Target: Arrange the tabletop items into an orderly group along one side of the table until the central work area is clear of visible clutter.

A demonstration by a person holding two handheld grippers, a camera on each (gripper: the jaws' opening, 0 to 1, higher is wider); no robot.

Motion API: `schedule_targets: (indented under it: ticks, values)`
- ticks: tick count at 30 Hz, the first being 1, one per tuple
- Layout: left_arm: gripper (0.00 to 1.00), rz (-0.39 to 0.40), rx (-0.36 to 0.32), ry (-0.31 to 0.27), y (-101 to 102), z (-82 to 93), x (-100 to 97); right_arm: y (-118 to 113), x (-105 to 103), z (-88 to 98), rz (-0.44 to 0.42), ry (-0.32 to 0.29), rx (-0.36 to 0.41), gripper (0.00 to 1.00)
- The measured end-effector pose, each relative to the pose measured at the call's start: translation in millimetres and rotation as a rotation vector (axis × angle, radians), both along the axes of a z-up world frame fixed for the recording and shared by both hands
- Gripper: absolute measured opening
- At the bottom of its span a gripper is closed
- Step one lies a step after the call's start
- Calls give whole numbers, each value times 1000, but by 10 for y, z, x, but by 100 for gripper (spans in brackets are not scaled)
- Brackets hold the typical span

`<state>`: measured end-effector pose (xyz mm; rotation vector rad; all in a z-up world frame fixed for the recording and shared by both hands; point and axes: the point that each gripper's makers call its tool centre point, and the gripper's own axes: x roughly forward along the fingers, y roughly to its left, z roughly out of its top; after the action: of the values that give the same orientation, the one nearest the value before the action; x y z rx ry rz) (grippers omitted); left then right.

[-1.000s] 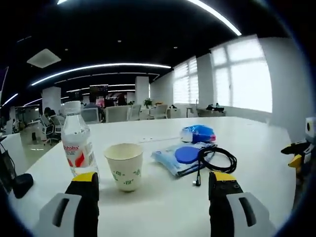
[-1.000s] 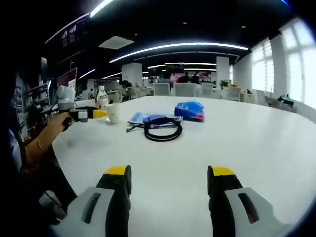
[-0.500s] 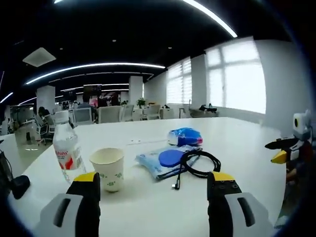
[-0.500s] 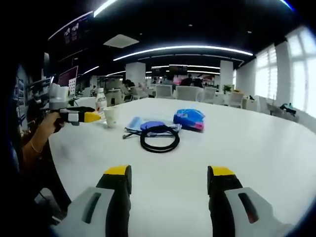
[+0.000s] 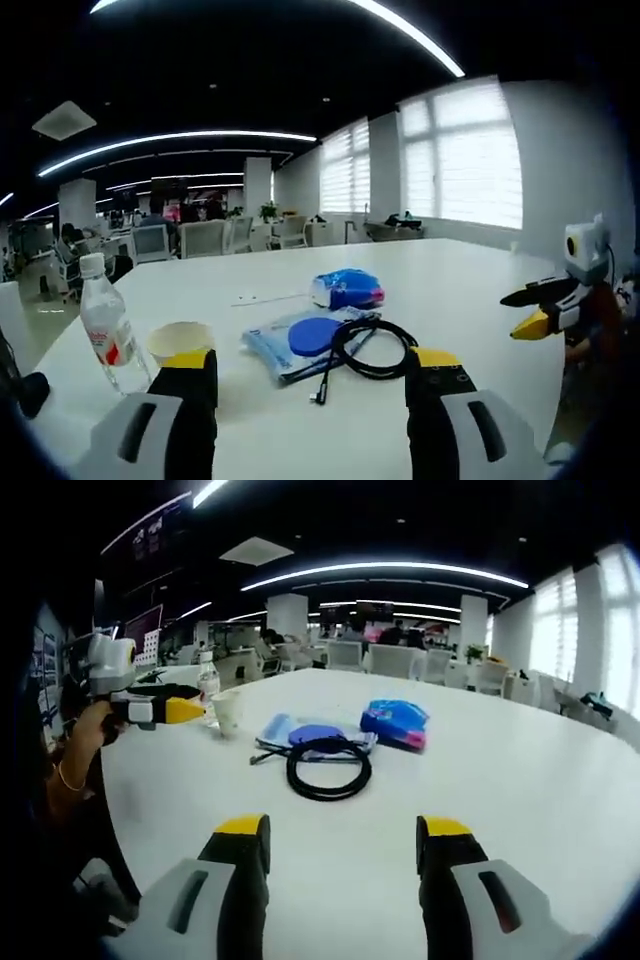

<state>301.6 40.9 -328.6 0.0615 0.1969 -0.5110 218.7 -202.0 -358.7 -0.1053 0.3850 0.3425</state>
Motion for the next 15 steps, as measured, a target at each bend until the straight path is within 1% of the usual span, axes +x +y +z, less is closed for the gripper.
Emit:
schedule_targets:
  ticks: [3,4,5,8,15]
  values:
    - [76,-1,7,5,-21,-14,14,2,8,0,0,2,1,56]
    - [76,-1,9,7,-27,-19,20,11,44,3,-1,7,0,55]
    - [75,-12,19,27,-99,-62,65,10,136,8,-9,14,-6,55]
    - [75,-23,13,48,-171,-88,97,42,223,28,-4,19,10,55]
    - [73,-33,-9,68,-255,-95,177,102,405,43,-5,29,6,54]
